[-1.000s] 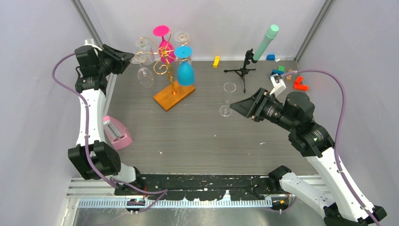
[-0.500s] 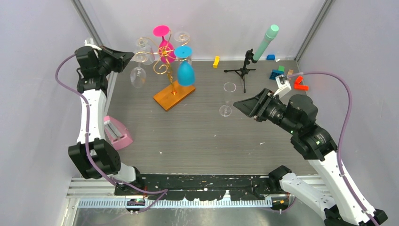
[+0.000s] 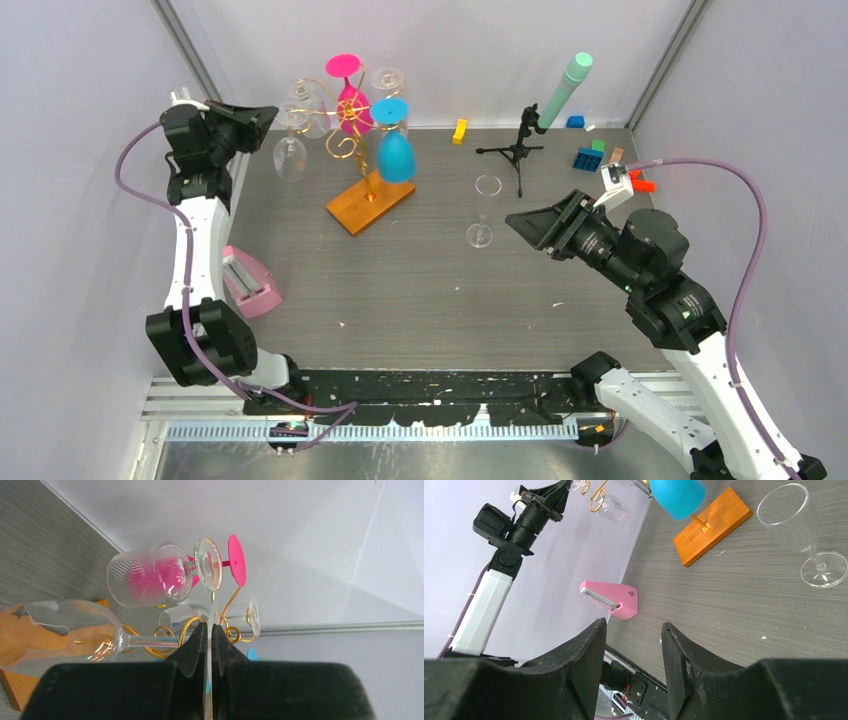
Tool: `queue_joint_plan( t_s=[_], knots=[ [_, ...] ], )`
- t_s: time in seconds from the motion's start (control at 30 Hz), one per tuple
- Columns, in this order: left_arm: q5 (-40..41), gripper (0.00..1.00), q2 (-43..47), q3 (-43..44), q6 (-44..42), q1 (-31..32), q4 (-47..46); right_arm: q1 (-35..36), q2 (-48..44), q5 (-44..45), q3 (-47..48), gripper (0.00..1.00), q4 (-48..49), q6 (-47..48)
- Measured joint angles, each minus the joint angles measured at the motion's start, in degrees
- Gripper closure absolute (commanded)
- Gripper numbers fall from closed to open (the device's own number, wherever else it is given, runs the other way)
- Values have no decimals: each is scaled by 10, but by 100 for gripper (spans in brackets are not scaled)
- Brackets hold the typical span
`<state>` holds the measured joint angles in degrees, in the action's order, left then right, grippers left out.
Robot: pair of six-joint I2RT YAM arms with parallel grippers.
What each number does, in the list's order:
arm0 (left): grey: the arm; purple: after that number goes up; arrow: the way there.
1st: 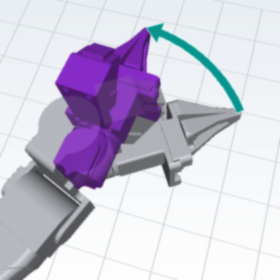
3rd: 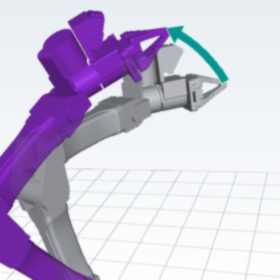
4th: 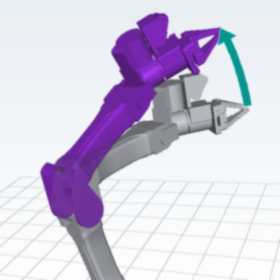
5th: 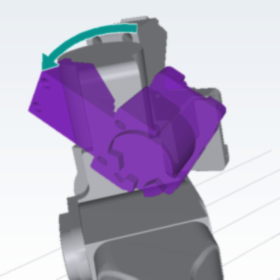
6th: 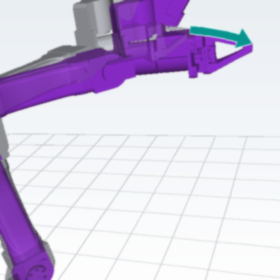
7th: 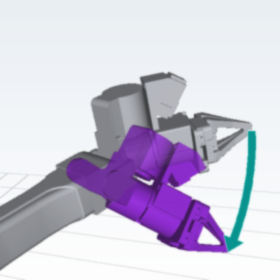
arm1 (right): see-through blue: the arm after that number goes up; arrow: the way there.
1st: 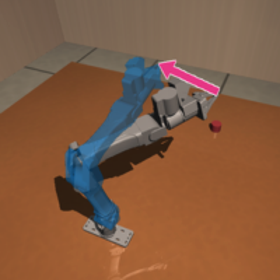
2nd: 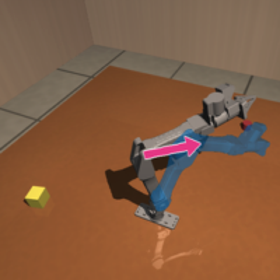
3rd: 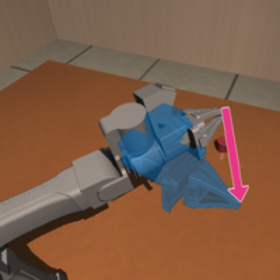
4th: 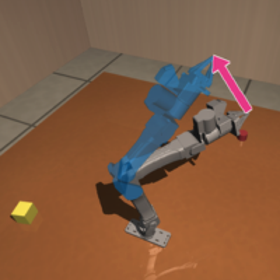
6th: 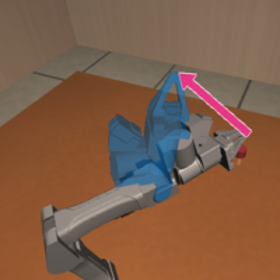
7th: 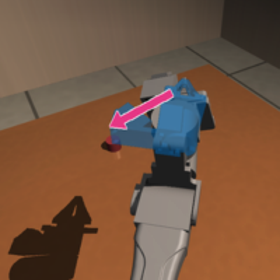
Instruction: Take the wine glass off the wine glass rack
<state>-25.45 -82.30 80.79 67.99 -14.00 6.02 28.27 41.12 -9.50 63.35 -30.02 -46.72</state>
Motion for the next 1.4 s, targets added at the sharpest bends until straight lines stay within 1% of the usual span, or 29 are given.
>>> queue_joint_plan(
  t_s=[0.17, 0.27, 0.53, 0.7, 0.93, 1.03, 1.17, 1.27, 1.4],
  knots=[
    [28, 100, 26, -22, 8, 0, -3, 0, 3, 1, 0, 50, 0, 0],
    [30, 100, 31, -26, 17, 0, -14, 0, 5, 1, 0, 50, 0, 0],
    [5, 100, 6, -25, 41, 2, -66, 0, 12, 3, 0, 50, 0, 0],
    [-10, 100, -21, -22, 43, 17, -69, 0, 14, 3, -2, 50, 0, 0],
    [-23, 100, -35, -22, 50, 49, -71, 0, 17, 2, -6, 50, 0, 0],
    [-29, 100, -34, -22, 51, 56, -73, 0, 17, 2, -7, 48, 0, 0],
    [-31, 100, -28, -23, 51, 57, -75, 0, 17, 2, -7, 41, 0, -1],
    [-31, 100, -4, -37, 50, 57, -76, 0, 18, -3, -10, 37, 5, -4],
    [-31, 100, 41, -65, 47, 57, -75, 0, 20, -10, -18, 35, 13, -8]
  ],
)
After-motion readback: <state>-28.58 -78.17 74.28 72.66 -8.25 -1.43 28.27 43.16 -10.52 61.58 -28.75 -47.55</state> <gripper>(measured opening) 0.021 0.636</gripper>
